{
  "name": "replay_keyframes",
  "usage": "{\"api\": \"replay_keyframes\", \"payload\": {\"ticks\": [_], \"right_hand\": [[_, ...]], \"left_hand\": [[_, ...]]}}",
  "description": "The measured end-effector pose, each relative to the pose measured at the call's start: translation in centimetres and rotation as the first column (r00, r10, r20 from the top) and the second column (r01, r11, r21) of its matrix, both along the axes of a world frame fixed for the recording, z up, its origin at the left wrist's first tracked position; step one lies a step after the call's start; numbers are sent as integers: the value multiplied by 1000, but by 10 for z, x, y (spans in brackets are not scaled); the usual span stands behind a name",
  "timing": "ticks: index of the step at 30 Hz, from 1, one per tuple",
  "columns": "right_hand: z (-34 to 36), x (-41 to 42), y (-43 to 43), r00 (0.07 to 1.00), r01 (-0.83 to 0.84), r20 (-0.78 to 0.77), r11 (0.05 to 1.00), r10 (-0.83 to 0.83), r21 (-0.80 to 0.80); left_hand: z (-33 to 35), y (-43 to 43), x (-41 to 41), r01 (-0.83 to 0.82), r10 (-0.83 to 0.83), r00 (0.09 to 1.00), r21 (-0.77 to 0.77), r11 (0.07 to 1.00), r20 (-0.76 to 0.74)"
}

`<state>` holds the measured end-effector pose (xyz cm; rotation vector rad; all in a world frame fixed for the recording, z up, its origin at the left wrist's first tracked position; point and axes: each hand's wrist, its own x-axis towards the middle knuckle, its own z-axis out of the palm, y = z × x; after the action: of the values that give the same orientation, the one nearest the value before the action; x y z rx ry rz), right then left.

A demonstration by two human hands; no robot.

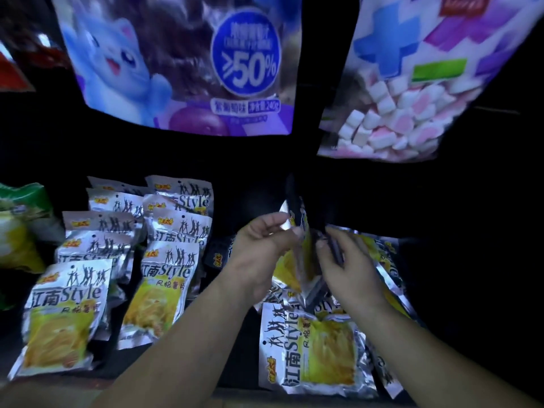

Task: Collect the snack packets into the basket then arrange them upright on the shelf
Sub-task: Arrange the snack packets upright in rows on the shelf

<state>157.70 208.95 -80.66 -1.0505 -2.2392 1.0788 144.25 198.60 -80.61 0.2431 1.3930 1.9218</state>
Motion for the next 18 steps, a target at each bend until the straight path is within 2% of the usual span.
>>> {"api": "replay_keyframes", "payload": {"ticks": [2,5,9,11,14,18], "right_hand": [[18,-3,-10,996,-56,-67,998,55,-25],[32,-4,-30,985,-167,-44,983,164,-71],[38,-9,-67,968,-246,-45,902,246,-356],[31,-18,-92,968,-241,-46,868,246,-434],[11,-34,-138,976,-210,-34,889,215,-407],[-20,-52,-180,984,-177,-41,911,174,-372]], "left_hand": [[19,-14,-6,9,-9,999,-9,1000,-44],[36,-51,-14,38,-41,991,-28,999,-123],[45,-112,-19,14,-20,987,-44,999,-158],[42,-140,-23,-41,28,986,-77,996,-162],[30,-182,-35,-148,118,976,-156,977,-183],[5,-232,-43,-98,15,971,-346,933,-237]]}}
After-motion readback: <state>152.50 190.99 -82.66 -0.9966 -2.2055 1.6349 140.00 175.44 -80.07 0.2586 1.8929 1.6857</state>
